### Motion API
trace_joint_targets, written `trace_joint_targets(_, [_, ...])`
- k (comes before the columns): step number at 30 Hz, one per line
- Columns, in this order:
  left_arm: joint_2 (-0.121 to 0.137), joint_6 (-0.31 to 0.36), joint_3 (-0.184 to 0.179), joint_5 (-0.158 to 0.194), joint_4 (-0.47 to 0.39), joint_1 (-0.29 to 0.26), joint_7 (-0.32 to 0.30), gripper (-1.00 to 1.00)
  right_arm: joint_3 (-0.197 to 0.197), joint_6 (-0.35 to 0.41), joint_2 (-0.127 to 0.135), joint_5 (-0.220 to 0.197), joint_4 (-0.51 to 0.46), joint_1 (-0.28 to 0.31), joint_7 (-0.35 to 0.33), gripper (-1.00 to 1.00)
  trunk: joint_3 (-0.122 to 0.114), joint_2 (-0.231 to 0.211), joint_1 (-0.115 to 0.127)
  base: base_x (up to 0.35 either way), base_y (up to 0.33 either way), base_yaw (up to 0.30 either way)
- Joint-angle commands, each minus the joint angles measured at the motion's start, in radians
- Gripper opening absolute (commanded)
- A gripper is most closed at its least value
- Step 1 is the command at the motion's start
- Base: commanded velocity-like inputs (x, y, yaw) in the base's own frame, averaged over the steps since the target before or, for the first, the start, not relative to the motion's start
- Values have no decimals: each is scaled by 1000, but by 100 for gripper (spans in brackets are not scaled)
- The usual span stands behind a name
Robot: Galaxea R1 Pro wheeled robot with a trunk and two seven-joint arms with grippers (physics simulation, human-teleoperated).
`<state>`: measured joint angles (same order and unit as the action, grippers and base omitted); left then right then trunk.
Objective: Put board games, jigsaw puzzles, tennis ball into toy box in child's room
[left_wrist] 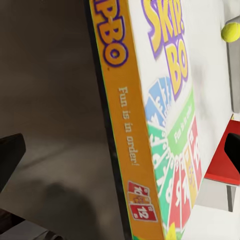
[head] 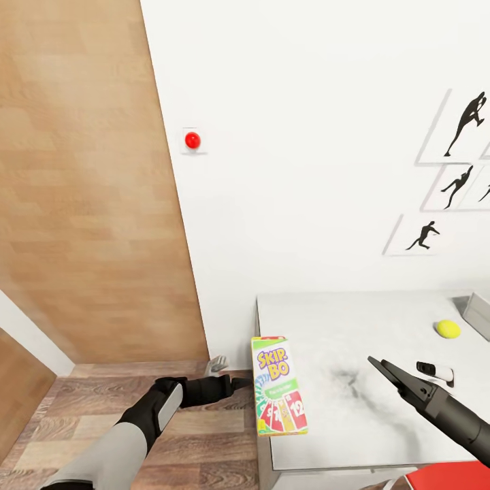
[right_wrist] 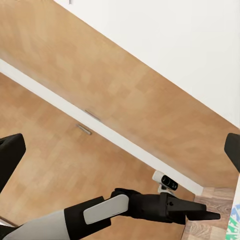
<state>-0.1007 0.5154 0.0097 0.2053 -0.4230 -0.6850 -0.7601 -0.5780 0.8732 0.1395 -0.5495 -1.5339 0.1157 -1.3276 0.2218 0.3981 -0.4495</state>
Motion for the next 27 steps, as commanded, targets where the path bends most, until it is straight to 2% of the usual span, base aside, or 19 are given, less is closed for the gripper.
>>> trace_joint_targets(1, [0,8,1,5,0,-1,-1,100,0,7,0,-3,0,1,-1,100,2,2,-1,3,-2,0])
trace_joint_targets(9, [0,10,2,5,0,-1,-1,100,1,7,-1,-3,0,0,1,100,2,2,-1,1,-1,0])
trace_joint_targets(27, [-1,15,7,6,0,-1,1,100,3,7,0,-3,0,1,1,100,52,114,-62,0,0,0])
